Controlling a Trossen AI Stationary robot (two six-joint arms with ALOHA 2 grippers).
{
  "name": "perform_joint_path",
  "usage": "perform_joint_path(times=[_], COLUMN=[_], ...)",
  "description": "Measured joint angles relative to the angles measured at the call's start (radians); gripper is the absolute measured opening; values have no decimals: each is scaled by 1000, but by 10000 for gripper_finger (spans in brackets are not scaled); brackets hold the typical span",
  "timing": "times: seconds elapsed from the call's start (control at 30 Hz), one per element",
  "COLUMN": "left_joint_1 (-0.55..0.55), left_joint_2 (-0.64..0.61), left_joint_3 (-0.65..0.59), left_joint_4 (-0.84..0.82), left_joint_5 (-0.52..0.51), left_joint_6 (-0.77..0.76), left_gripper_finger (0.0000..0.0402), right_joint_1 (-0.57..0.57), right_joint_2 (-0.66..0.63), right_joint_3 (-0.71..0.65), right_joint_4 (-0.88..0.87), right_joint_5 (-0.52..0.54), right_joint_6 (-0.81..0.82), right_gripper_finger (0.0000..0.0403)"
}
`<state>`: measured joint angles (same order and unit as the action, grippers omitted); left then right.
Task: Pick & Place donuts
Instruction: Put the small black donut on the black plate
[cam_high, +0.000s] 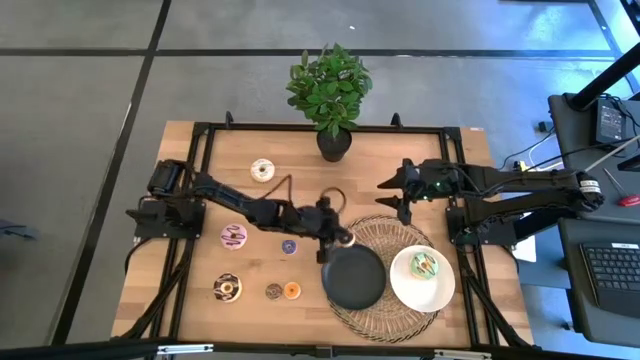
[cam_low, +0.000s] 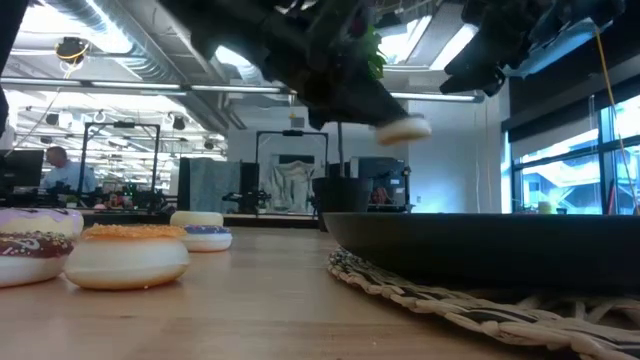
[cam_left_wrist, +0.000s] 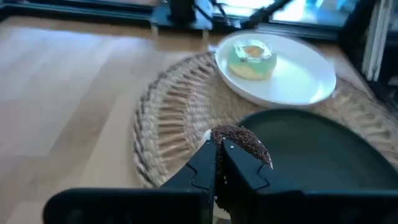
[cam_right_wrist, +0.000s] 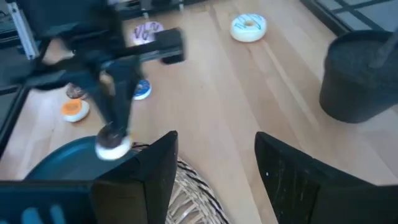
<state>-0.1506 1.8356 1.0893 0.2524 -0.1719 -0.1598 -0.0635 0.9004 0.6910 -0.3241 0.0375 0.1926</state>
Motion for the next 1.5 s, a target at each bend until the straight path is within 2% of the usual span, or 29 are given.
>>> perform_joint_path(times=[0.2,0.43,0.77,1.2,1.5], left_joint_1=[-59,-86,-119,-123,-123], left_joint_2=[93,183,258,268,268], left_joint_3=[104,113,114,114,114], left_joint_4=[-24,-15,102,111,107], left_joint_5=[-22,-18,-10,14,33], left_joint_6=[26,-59,-63,-66,-65], left_gripper_finger=[16,16,19,52,105], right_joint_1=[0,0,0,0,0], right_joint_2=[0,0,0,0,0], right_joint_3=[0,0,0,0,0], right_joint_4=[-13,-15,-16,-21,-57], right_joint_5=[48,48,48,48,48], right_joint_6=[18,42,41,38,39], right_gripper_finger=[214,214,214,214,214])
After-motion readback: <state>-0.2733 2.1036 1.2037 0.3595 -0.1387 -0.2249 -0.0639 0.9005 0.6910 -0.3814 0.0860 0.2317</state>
